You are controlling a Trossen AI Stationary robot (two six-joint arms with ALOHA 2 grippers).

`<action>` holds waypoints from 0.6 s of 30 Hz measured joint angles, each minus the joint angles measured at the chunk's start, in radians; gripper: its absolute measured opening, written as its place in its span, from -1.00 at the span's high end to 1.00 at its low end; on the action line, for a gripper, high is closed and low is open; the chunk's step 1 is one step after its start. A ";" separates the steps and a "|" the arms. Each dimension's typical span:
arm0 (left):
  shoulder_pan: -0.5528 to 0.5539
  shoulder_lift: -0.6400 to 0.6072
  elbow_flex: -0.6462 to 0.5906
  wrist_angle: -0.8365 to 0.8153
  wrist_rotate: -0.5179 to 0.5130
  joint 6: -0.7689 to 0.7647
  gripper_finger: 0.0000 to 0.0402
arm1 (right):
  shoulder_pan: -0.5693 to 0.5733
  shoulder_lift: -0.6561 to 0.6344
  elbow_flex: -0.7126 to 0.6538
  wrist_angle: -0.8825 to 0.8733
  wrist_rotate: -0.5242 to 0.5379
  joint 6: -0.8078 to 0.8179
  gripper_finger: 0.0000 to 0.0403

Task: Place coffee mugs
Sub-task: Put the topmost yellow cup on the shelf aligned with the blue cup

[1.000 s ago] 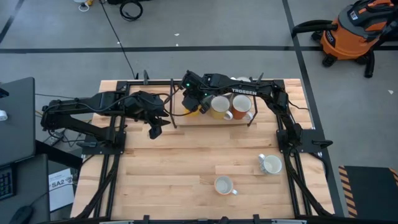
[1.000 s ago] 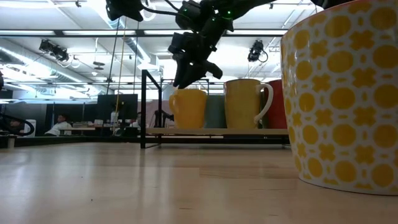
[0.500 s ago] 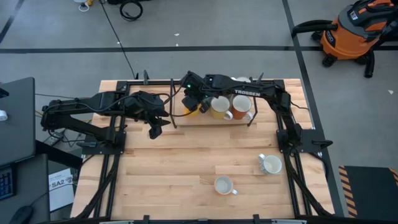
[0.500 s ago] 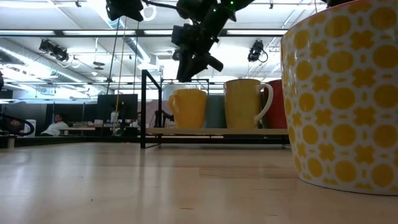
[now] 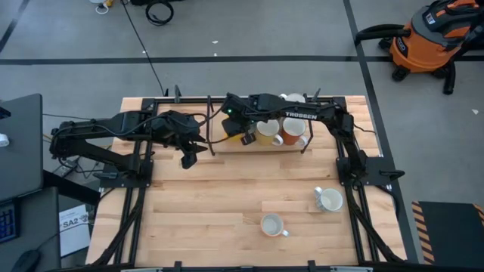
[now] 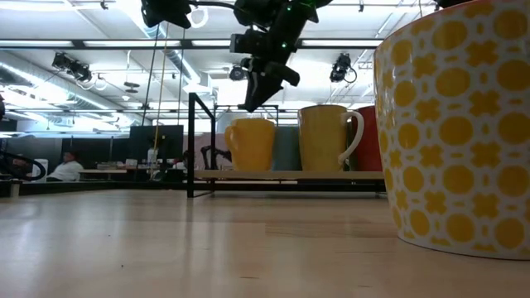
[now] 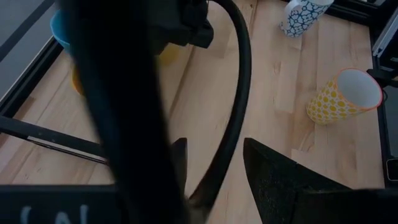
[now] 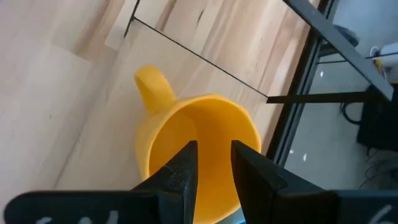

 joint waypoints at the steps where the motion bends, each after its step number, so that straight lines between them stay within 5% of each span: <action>1: 0.000 0.000 0.000 -0.001 0.000 0.000 0.18 | 0.000 0.003 0.000 -0.003 0.000 0.008 0.50; 18: 0.000 0.000 0.000 0.000 0.000 0.000 0.18 | -0.001 0.011 -0.002 -0.153 -0.007 0.018 0.50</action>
